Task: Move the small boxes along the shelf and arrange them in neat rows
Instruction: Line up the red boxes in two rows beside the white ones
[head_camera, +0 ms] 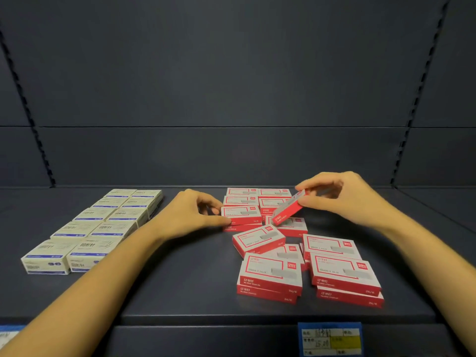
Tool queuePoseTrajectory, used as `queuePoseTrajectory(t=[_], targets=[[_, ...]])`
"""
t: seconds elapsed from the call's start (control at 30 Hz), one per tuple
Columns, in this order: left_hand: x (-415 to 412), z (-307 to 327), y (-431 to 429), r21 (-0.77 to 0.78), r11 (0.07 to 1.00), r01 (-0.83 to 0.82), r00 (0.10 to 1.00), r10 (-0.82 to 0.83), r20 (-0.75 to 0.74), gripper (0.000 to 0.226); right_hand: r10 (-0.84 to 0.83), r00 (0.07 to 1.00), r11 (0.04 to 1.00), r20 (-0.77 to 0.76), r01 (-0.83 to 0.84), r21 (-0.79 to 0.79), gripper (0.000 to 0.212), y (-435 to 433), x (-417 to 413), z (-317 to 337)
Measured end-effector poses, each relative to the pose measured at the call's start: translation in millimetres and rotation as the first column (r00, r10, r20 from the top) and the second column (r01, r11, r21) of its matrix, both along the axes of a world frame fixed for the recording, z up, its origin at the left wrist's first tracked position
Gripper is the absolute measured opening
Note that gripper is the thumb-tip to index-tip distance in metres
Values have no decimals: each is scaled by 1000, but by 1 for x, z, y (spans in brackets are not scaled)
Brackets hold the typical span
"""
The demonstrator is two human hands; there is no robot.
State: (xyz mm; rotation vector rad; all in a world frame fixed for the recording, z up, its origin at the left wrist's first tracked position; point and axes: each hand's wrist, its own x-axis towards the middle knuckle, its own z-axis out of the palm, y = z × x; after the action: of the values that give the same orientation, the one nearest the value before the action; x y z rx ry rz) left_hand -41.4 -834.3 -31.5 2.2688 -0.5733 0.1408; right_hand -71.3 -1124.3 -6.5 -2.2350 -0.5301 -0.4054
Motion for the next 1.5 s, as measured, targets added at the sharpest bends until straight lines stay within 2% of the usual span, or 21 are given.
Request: queuePoseTrajectory(t=[0.13, 0.27, 0.33, 0.43, 0.53, 0.67, 0.77, 0.87, 1.0, 1.2, 1.5], targets=[[2, -1, 0, 2, 1000, -21, 1000, 21, 5, 22, -29, 999, 999, 34, 30, -31, 28, 5, 5, -9], [-1, 1, -4, 9, 997, -77, 992, 76, 105, 31, -7, 1000, 998, 23, 8, -59, 31, 2, 6, -12], [-7, 4, -7, -42, 998, -41, 989, 47, 139, 33, 0, 1000, 993, 16, 2, -121, 27, -2, 6, -15], [-20, 10, -11, -88, 988, 127, 989, -118, 94, 38, -11, 1000, 976, -21, 6, -219, 24, -4, 6, -22], [-28, 13, -13, 20, 968, 251, 968, -252, 19, 40, -14, 999, 972, -33, 6, -235, 19, -5, 5, -22], [-29, 13, -16, 96, 953, 288, 958, -287, -23, 36, 31, 999, 987, -34, -36, -160, 16, -15, -9, -12], [-29, 13, -16, 104, 950, 294, 956, -291, -45, 34, 106, 990, 989, -94, -115, -96, 29, -25, -25, -5], [-29, 13, -16, 116, 946, 303, 952, -296, -80, 32, 145, 972, 971, -186, -176, -161, 35, -34, -38, -2], [-28, 11, -15, 122, 951, 283, 958, -274, -83, 27, 116, 960, 955, -254, -178, -237, 33, -38, -46, -1], [-28, 10, -15, 144, 963, 228, 973, -231, 5, 21, 126, 933, 939, -338, -222, -262, 32, -36, -48, 7], [-24, 15, -4, 219, 970, 108, 986, -132, 98, 24, 40, 917, 870, -396, -227, -438, 27, -22, -41, 24]])
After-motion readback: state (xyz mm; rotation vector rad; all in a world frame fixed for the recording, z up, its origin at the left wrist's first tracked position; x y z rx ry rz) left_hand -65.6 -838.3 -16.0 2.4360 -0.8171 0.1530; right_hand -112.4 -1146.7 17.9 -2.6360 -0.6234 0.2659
